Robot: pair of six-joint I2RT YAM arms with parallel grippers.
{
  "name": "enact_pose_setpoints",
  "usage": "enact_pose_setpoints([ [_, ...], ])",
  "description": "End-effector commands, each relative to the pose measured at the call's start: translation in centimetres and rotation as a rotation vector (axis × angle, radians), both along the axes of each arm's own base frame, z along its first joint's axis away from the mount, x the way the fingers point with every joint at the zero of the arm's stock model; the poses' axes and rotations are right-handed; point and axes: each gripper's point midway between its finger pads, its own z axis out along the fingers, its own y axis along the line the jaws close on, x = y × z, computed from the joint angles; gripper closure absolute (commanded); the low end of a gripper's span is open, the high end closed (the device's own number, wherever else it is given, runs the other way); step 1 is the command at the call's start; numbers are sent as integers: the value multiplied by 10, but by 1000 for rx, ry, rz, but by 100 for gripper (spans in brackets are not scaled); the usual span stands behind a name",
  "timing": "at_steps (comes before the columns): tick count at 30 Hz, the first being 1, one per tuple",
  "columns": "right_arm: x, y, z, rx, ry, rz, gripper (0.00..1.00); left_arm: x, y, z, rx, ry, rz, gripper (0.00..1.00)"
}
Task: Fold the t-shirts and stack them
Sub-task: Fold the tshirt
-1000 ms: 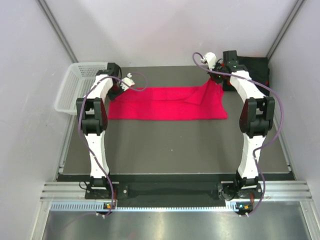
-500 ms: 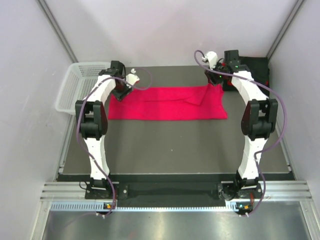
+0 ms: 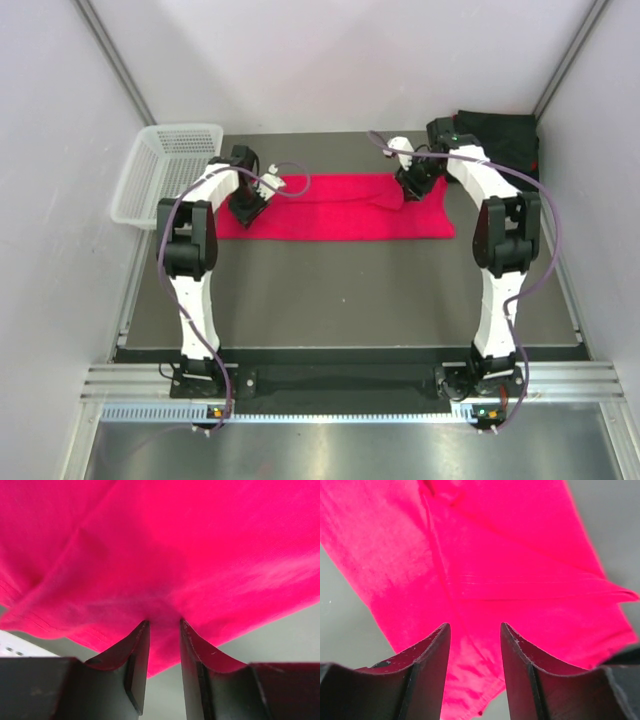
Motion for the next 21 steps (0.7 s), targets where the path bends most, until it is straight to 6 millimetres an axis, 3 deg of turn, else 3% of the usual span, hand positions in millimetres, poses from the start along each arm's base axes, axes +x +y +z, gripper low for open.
enact_pose_setpoints([
  [1, -4, 5, -7, -16, 22, 41, 55, -10, 16, -3, 15, 28, 40, 65],
  [13, 12, 0, -43, -106, 42, 37, 56, -19, 20, -18, 22, 65, 69, 65],
  [21, 29, 10, -45, -97, 16, 36, 56, -21, 20, -19, 28, 68, 70, 64],
])
